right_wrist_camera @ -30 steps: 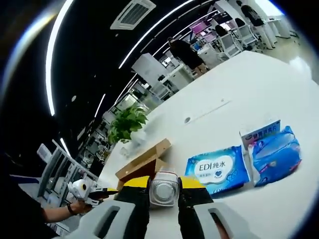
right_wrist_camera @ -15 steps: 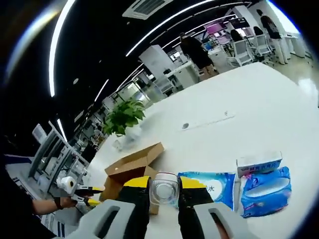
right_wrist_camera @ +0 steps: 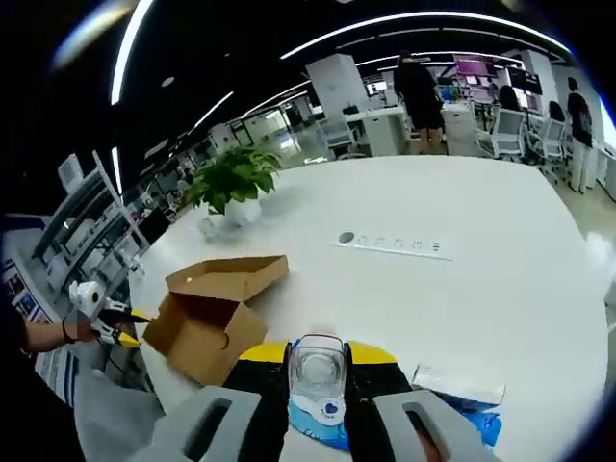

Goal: Operate the shoe box by opening the lid, removing the specified soft item, and placing it in the target area until the item is outside and the box remains undamaged.

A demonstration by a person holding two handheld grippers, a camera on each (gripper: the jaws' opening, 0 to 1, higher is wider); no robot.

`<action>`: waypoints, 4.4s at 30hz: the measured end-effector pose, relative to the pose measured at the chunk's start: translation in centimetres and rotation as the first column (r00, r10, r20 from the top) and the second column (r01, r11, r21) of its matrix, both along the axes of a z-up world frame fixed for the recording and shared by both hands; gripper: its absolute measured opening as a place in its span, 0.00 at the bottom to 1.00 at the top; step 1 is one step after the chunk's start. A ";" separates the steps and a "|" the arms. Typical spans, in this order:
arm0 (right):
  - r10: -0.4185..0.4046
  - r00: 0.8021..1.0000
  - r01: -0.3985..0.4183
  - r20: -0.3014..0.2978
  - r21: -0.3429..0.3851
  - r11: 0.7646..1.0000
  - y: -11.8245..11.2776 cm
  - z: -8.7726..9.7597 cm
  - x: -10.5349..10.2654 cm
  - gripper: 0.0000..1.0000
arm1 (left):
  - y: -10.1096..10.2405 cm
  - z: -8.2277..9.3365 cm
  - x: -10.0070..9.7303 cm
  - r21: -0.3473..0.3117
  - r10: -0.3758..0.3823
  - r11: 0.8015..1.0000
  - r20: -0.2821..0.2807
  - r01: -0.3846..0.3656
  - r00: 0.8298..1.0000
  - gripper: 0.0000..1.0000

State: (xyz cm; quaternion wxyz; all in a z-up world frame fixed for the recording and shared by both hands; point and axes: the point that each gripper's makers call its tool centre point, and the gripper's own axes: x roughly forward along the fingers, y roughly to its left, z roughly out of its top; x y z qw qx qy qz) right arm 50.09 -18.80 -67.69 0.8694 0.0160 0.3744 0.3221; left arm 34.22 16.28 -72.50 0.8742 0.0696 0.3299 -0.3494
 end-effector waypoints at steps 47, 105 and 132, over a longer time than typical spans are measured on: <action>0.657 0.720 -0.637 -0.225 -0.590 0.496 -0.5 -6.6 4.4 0.17 | -0.1 -0.5 0.2 0.022 0.038 0.999 -0.019 -0.038 0.999 0.40; 0.659 0.684 -0.687 -0.312 -0.579 0.439 -1.3 -9.3 3.6 0.18 | -0.8 0.0 -2.1 0.082 -0.045 0.995 -0.067 0.051 0.997 0.41; 0.733 0.571 -0.738 -0.369 -0.622 0.262 -0.7 -10.1 4.7 0.18 | 1.0 -0.5 -2.6 0.079 -0.009 0.997 -0.066 0.014 0.998 0.40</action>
